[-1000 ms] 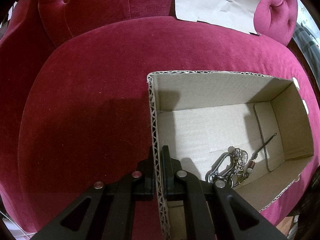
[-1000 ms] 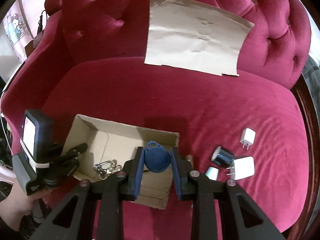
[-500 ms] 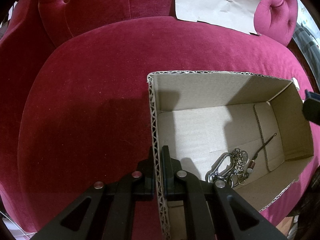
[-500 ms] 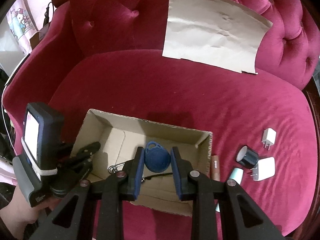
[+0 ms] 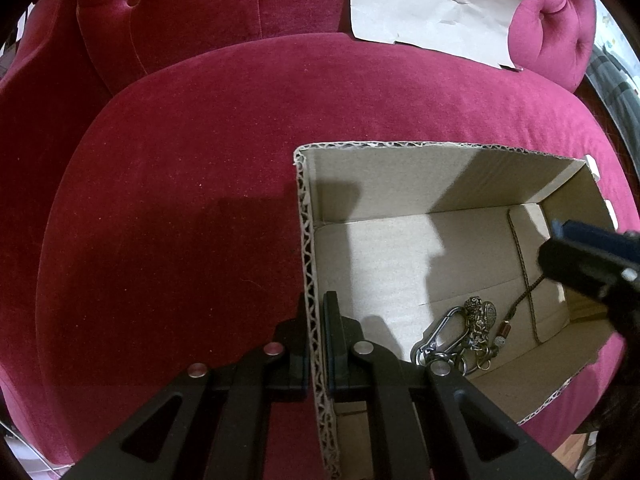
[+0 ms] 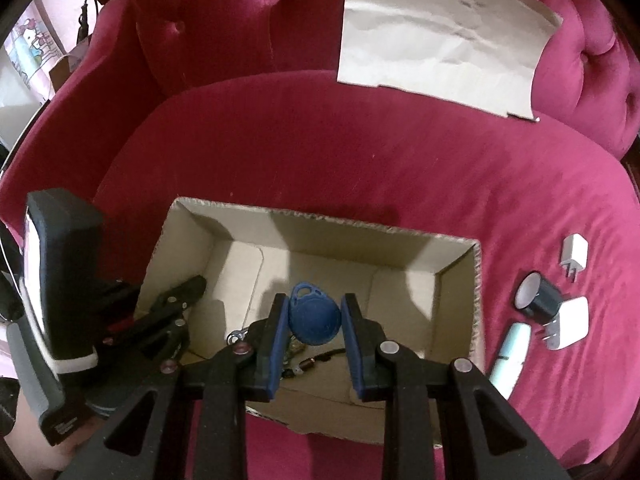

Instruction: Organize rigid objects

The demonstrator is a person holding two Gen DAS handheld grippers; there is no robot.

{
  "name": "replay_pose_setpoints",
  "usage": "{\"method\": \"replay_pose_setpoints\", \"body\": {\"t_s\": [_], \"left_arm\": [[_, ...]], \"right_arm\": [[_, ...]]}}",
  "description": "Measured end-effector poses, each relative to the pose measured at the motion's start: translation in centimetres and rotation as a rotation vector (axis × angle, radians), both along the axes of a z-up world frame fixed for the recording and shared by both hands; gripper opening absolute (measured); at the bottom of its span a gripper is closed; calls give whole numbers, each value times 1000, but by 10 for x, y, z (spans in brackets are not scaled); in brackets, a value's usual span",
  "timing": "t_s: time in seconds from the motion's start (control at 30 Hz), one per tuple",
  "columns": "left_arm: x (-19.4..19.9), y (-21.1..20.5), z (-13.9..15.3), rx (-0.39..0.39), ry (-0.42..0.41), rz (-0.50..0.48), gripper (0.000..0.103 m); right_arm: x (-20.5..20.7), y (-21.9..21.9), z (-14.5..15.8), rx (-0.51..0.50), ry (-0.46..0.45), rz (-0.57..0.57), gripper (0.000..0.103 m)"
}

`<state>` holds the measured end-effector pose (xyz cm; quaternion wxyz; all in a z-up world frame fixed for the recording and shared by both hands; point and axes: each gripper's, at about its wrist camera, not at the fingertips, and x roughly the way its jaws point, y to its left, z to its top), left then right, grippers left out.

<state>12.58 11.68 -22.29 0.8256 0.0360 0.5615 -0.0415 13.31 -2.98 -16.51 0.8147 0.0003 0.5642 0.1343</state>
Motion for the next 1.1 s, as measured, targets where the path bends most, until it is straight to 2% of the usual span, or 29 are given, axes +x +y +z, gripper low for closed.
{"method": "replay_pose_setpoints", "body": {"t_s": [0.3, 0.7, 0.77, 0.9, 0.97, 1.07, 1.1], "left_arm": [[0, 0, 0, -1, 0, 1, 5], [0, -2, 1, 1, -1, 0, 5], [0, -2, 0, 2, -2, 0, 5], [-1, -1, 0, 2, -2, 0, 5], [-1, -1, 0, 1, -2, 1, 5], [0, -1, 0, 1, -1, 1, 5], [0, 0, 0, 1, -1, 1, 5]], "right_arm": [[2, 2, -16, -15, 21, -3, 28], [-2, 0, -9, -9, 0, 4, 29], [-4, -1, -7, -4, -2, 2, 47], [-3, -4, -2, -3, -20, -16, 67], [-3, -5, 0, -5, -29, -19, 84], [-4, -7, 2, -20, -44, -30, 100], [-3, -7, 3, -22, -47, -33, 101]]}}
